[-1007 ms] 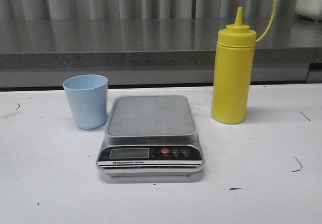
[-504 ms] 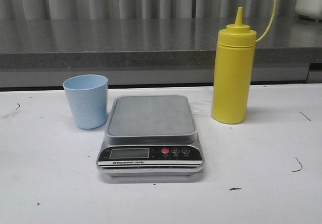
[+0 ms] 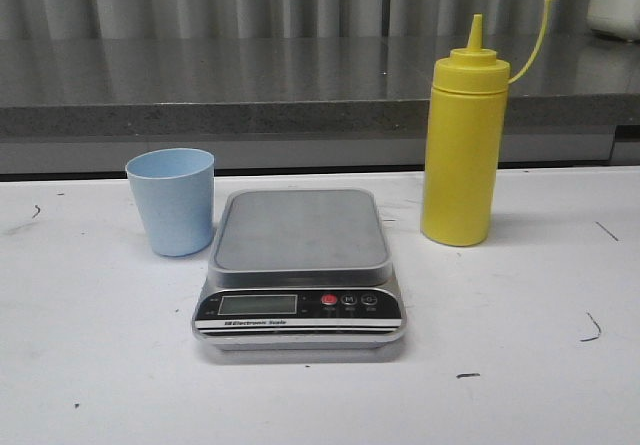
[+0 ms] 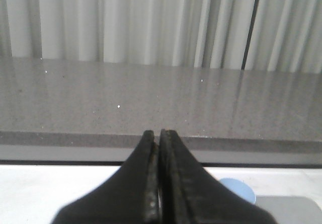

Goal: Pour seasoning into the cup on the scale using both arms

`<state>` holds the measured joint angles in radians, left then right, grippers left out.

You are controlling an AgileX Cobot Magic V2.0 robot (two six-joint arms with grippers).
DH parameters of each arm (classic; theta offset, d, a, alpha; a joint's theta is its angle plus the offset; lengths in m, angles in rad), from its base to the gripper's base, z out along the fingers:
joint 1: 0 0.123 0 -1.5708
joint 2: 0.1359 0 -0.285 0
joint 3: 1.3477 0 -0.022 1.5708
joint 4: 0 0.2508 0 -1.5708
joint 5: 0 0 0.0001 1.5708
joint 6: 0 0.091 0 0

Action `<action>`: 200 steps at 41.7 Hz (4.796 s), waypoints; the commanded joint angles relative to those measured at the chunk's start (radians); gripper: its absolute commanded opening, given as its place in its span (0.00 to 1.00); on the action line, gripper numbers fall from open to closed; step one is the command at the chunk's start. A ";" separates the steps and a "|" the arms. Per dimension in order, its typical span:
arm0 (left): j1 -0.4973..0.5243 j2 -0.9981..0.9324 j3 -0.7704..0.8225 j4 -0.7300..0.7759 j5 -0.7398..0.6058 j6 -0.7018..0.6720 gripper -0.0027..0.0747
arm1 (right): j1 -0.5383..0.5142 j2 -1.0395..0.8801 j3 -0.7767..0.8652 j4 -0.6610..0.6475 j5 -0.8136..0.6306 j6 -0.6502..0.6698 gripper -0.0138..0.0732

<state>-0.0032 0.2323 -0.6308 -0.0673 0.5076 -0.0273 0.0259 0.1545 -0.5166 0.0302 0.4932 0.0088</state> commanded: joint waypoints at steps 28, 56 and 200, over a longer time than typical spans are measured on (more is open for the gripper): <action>0.001 0.318 -0.086 -0.002 0.074 -0.010 0.01 | -0.006 0.338 -0.104 -0.030 0.094 -0.024 0.10; -0.073 0.593 -0.227 -0.012 0.166 0.022 0.65 | -0.002 0.368 -0.104 -0.030 0.102 -0.056 0.79; -0.531 1.749 -1.246 0.009 0.465 -0.040 0.01 | -0.002 0.368 -0.104 -0.030 0.102 -0.056 0.79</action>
<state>-0.5292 2.0399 -1.8389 -0.0575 0.9972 -0.0537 0.0259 0.5118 -0.5941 0.0107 0.6636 -0.0354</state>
